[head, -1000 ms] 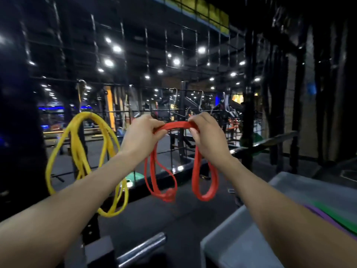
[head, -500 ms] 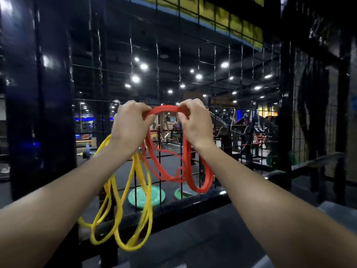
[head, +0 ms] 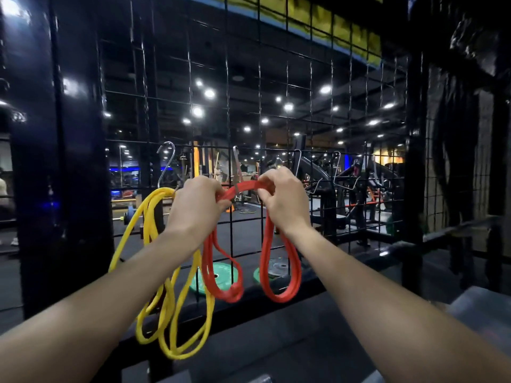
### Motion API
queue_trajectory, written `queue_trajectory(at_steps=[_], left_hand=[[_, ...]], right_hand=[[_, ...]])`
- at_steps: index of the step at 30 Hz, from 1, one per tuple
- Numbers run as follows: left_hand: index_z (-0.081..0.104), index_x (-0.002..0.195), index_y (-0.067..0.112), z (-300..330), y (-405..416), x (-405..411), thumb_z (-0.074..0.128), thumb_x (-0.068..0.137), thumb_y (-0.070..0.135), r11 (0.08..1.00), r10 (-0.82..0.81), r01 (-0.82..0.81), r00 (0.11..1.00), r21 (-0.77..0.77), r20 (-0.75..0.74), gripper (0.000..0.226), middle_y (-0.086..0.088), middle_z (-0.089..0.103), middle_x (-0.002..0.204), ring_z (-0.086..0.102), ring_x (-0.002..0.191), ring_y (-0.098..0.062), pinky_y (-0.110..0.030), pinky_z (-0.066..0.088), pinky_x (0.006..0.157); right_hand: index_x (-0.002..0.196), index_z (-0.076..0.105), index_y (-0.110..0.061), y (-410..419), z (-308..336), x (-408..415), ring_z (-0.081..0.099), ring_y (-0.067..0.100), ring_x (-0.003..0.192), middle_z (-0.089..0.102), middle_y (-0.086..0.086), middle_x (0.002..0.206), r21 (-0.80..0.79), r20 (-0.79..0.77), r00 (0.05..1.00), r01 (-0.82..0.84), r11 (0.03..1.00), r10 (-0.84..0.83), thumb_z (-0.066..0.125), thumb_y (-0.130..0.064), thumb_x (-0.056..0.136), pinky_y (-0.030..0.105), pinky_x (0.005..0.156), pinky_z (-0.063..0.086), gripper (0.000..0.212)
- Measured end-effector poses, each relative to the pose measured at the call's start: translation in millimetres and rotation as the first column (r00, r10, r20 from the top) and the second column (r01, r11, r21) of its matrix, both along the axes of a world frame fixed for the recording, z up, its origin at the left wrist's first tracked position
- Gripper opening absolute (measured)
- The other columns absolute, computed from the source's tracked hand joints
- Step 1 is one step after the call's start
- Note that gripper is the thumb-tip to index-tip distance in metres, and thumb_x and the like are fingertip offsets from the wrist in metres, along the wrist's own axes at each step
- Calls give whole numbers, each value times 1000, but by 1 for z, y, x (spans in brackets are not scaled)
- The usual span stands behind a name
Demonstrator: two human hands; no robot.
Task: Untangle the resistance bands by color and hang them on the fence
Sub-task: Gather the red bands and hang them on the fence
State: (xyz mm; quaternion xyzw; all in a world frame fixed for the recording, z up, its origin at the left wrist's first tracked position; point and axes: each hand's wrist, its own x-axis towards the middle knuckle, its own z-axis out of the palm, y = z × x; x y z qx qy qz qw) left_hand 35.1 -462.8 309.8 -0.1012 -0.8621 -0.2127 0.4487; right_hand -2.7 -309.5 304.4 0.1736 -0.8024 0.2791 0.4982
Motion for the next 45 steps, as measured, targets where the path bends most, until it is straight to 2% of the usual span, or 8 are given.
queue_trajectory(at_steps=[5,12,21,28,33,37,41,45], left_hand=[[71,97,13,-14,11,6,71,81,21,974,-105,101,994,204,11,18,5,62,81,61,78,-13,-28,52,79],[67,88,20,-28,20,5,75,77,23,753,-307,260,951,604,-27,14,4,67,80,65,77,-13,-29,56,73],[71,101,16,-30,14,4,73,77,10,896,-169,173,985,409,-47,25,12,59,80,58,74,-3,-28,54,80],[66,91,16,-31,16,0,81,68,22,926,-143,163,986,341,-85,28,3,58,89,58,73,-9,-22,49,71],[63,96,17,-38,14,-2,77,72,23,954,-133,149,988,260,-79,29,3,56,104,55,90,-10,-25,47,81],[58,96,21,-37,16,1,77,74,20,941,-184,189,982,279,-44,29,4,62,98,60,85,-9,-32,54,80],[59,96,21,-34,15,2,78,72,24,936,-186,197,980,292,-63,31,8,59,94,58,87,-9,-29,53,80],[62,107,17,-32,15,3,65,86,26,929,-203,220,975,297,-88,23,6,58,99,57,90,-9,-28,51,83]], right_hand=[[93,65,-17,2,-7,5,58,11,81,60,-3,97,-107,10,999,-52,993,54,66,-18,84,27,75,52,9],[93,63,-14,-2,-10,8,59,8,76,63,-2,86,-360,156,936,-243,901,314,71,-8,79,24,75,53,17],[86,57,-14,-15,-13,-1,65,5,70,65,-1,84,-336,154,960,-172,926,234,61,1,83,31,69,57,16],[90,55,-11,-8,-15,2,60,-6,60,63,1,87,-297,203,928,-245,923,312,64,0,83,16,63,53,16],[90,55,-16,-5,-16,5,57,-5,56,58,-7,78,-288,203,936,-224,931,288,65,-2,83,20,63,54,18],[94,57,-18,-6,-16,4,61,10,76,61,-1,90,-257,235,944,-168,952,230,67,-9,82,37,78,56,19],[109,59,-16,-5,-13,8,56,18,101,57,4,112,-162,203,972,-83,983,116,67,-18,83,31,89,48,27],[107,61,-15,-8,-5,14,57,17,99,58,3,109,-166,145,980,-109,980,133,66,-19,84,37,89,51,24]])
